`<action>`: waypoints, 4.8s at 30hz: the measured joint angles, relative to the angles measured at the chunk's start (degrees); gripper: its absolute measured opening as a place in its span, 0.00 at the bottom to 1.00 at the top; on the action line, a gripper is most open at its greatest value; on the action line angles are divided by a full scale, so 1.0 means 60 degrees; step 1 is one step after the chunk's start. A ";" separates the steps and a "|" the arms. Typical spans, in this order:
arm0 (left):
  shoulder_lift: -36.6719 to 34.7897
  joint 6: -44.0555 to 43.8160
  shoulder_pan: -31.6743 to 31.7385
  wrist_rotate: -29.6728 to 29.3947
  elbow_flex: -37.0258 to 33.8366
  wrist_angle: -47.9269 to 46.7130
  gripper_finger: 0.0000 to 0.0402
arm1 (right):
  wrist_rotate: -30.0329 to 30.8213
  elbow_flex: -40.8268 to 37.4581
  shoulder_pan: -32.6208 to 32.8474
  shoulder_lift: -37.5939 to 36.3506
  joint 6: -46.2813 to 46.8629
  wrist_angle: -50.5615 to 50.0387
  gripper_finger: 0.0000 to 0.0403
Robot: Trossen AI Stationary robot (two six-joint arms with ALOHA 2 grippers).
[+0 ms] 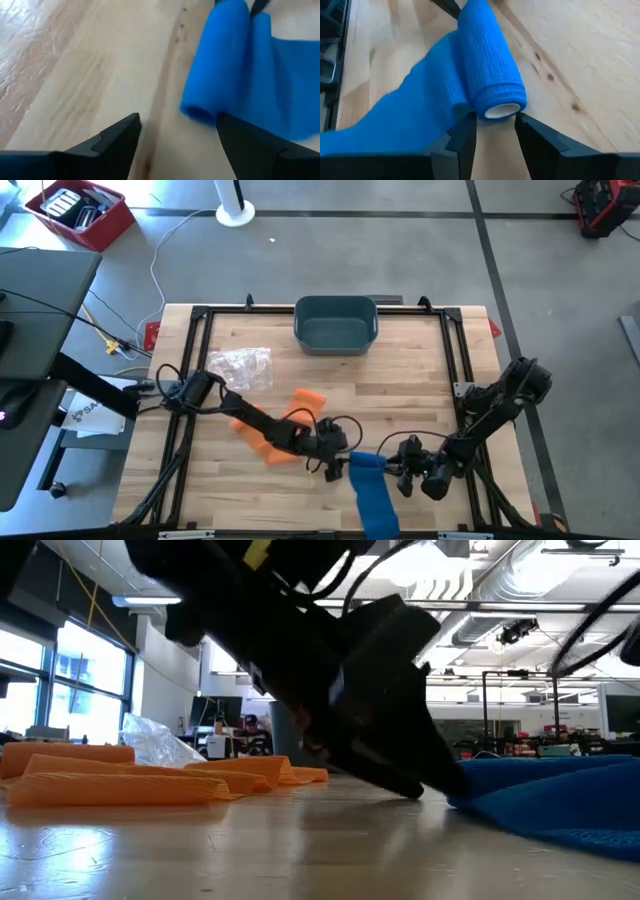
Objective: Roll bandage
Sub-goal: Roll the blue bandage
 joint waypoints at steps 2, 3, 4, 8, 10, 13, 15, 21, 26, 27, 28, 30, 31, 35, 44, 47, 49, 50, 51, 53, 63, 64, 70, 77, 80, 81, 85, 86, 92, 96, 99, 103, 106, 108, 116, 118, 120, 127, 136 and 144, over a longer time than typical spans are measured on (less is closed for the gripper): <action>0.0007 -0.0303 0.0007 0.0073 -0.0202 0.0584 0.66 | 0.0023 0.0000 -0.0090 0.0114 -0.0075 0.0121 0.33; 0.0057 -0.0452 0.0004 0.0050 -0.0300 0.0881 0.66 | 0.0078 0.0000 -0.0118 0.0129 -0.0224 0.0154 0.33; 0.0082 -0.0545 -0.0006 -0.0073 -0.0394 0.1148 0.66 | 0.0115 0.0000 -0.0154 0.0137 -0.0378 0.0198 0.33; 0.0168 -0.0894 -0.0089 -0.0101 -0.0461 0.1490 0.66 | 0.0226 -0.0016 -0.0314 0.0119 -0.1122 0.0387 0.33; 0.0205 -0.1064 -0.0156 -0.0357 -0.0458 0.1486 0.66 | 0.0215 -0.0015 -0.0390 0.0119 -0.1320 0.0460 0.33; 0.0267 -0.1177 -0.0334 -0.1078 -0.0454 0.1581 0.66 | 0.0211 -0.0018 -0.0498 0.0119 -0.1543 0.0457 0.33; 0.0295 -0.1174 -0.0350 -0.1307 -0.0458 0.1635 0.66 | 0.0212 -0.0018 -0.0576 0.0116 -0.1732 0.0472 0.33; 0.0292 -0.0675 -0.0225 -0.1635 -0.0465 0.1554 0.66 | 0.0149 -0.0033 -0.0801 0.0116 -0.2799 0.0555 0.33; 0.0090 0.0189 0.0066 -0.1339 -0.0462 0.1138 0.66 | -0.0404 -0.0033 -0.1131 0.0048 -0.3383 0.0640 0.33; -0.0014 0.0245 0.0119 -0.1285 -0.0450 0.0891 0.66 | -0.0429 -0.0033 -0.1180 0.0031 -0.3370 0.0669 0.32; -0.0127 0.0313 0.0175 -0.1267 -0.0446 0.0544 0.66 | -0.0372 -0.0033 -0.1227 -0.0011 -0.3392 0.0701 0.31; -0.0453 0.0380 0.0295 -0.1157 -0.0428 -0.0430 0.66 | -0.0030 -0.0033 -0.1418 -0.0182 -0.3662 0.0696 0.29; -0.0616 0.0375 0.0352 -0.1147 -0.0426 -0.0922 0.66 | 0.0082 -0.0014 -0.1541 -0.0335 -0.4005 0.0687 0.27; -0.1362 0.0182 0.0526 -0.1323 -0.0385 -0.2372 0.66 | -0.0059 0.0019 -0.2141 -0.0965 -0.5496 0.0376 0.18; -0.2839 -0.1948 -0.0296 -0.2042 -0.0374 -0.5849 0.66 | -0.0382 0.0018 -0.2680 -0.2548 -0.7507 0.0514 0.02; -0.3452 -0.3349 -0.1062 -0.3234 -0.0392 -0.7023 0.66 | 0.0151 0.0018 -0.2610 -0.3056 -0.7782 0.0552 0.02; -0.3850 -0.4194 -0.1629 -0.4098 -0.0381 -0.7278 0.66 | 0.0175 0.0018 -0.2490 -0.3342 -0.7996 0.0460 0.01; -0.4013 -0.4552 -0.1918 -0.4512 -0.0381 -0.7322 0.66 | 0.0137 0.0012 -0.2442 -0.3488 -0.8215 0.0404 0.01; -0.4145 -0.4859 -0.2197 -0.4892 -0.0381 -0.7273 0.66 | 0.0001 0.0011 -0.2428 -0.3663 -0.8465 0.0401 0.01; -0.4402 -0.5372 -0.2713 -0.5718 -0.0388 -0.7063 0.66 | -0.0268 0.0011 -0.2414 -0.4128 -0.8783 0.0434 0.01; -0.4071 -0.4014 -0.3399 -0.8489 -0.0389 -0.3638 0.66 | 0.0190 0.0011 -0.1877 -0.5862 -0.9326 0.1281 0.00; -0.3998 -0.3654 -0.3302 -0.8148 -0.0392 -0.3302 0.66 | 0.0196 0.0011 -0.1747 -0.5857 -0.9435 0.1366 0.00; -0.3744 0.0062 -0.2983 -0.3654 -0.0396 0.0096 0.66 | -0.0286 0.0011 -0.0931 -0.5782 -1.0747 0.1416 0.00; -0.3912 0.3573 -0.3167 -0.3285 -0.0396 0.2945 0.66 | -0.0253 0.0008 -0.0318 -0.5835 -1.1486 0.1112 0.00; -0.4062 0.4168 -0.2751 -0.3563 -0.0396 0.3076 0.66 | -0.0150 0.0008 -0.0493 -0.5830 -1.1524 0.0803 0.00; -0.4094 0.4109 -0.2546 -0.3615 -0.0396 0.3089 0.66 | -0.0143 0.0007 -0.0631 -0.5823 -1.1432 0.0640 0.00; -0.4102 0.3777 -0.1841 -0.3562 -0.0396 0.2623 0.66 | -0.0312 0.0007 -0.1108 -0.5821 -1.0892 -0.0405 0.00; -0.4102 0.3582 -0.1703 -0.3557 -0.0396 0.2370 0.66 | -0.0376 0.0006 -0.1218 -0.5815 -1.0736 -0.0691 0.00; -0.4098 0.2210 -0.1248 -0.3577 -0.0403 0.1769 0.66 | -0.1272 0.0000 -0.1714 -0.5815 -1.1283 -0.0966 0.00; -0.4098 0.2009 -0.1249 -0.3559 -0.0403 0.1583 0.66 | -0.1442 0.0000 -0.1755 -0.5815 -1.1381 -0.0967 0.00; -0.4098 0.1957 -0.1366 -0.3560 -0.0403 0.1156 0.66 | -0.1516 0.0000 -0.1755 -0.5819 -1.1568 -0.0955 0.00; -0.4098 0.1710 -0.1625 -0.3559 -0.0403 0.0469 0.66 | -0.1581 0.0000 -0.1758 -0.5859 -1.1544 -0.0898 0.00; -0.4098 0.0882 -0.1793 -0.3537 -0.0403 -0.0388 0.66 | -0.1577 0.0000 -0.1758 -0.5866 -1.1550 -0.0439 0.00; -0.4098 0.0599 -0.1892 -0.3579 -0.0403 -0.0745 0.66 | -0.1583 0.0000 -0.1758 -0.5873 -1.1771 0.0006 0.00; -0.4098 0.1610 -0.2073 -0.3974 -0.0403 -0.0142 0.66 | -0.1930 0.0000 -0.1758 -0.5953 -1.2254 0.0949 0.00; -0.4098 0.2170 -0.2233 -0.4200 -0.0403 0.0375 0.66 | -0.1920 0.0000 -0.1758 -0.5953 -1.2205 0.0956 0.00; -0.4098 0.2783 -0.2426 -0.4559 -0.0403 0.0931 0.66 | -0.1923 0.0000 -0.1758 -0.5953 -1.2037 0.0963 0.00; -0.4098 0.3513 -0.2368 -0.4433 -0.0403 0.1689 0.66 | -0.1920 0.0000 -0.1766 -0.5953 -1.2278 0.1140 0.00; -0.3934 0.2624 -0.1958 -0.3840 -0.0403 0.1659 0.66 | -0.2021 0.0000 -0.2136 -0.5957 -1.2462 0.1272 0.00; -0.3934 0.2547 -0.1709 -0.3566 -0.0403 0.1850 0.66 | -0.2880 0.0000 -0.2595 -0.5959 -1.2462 0.1197 0.00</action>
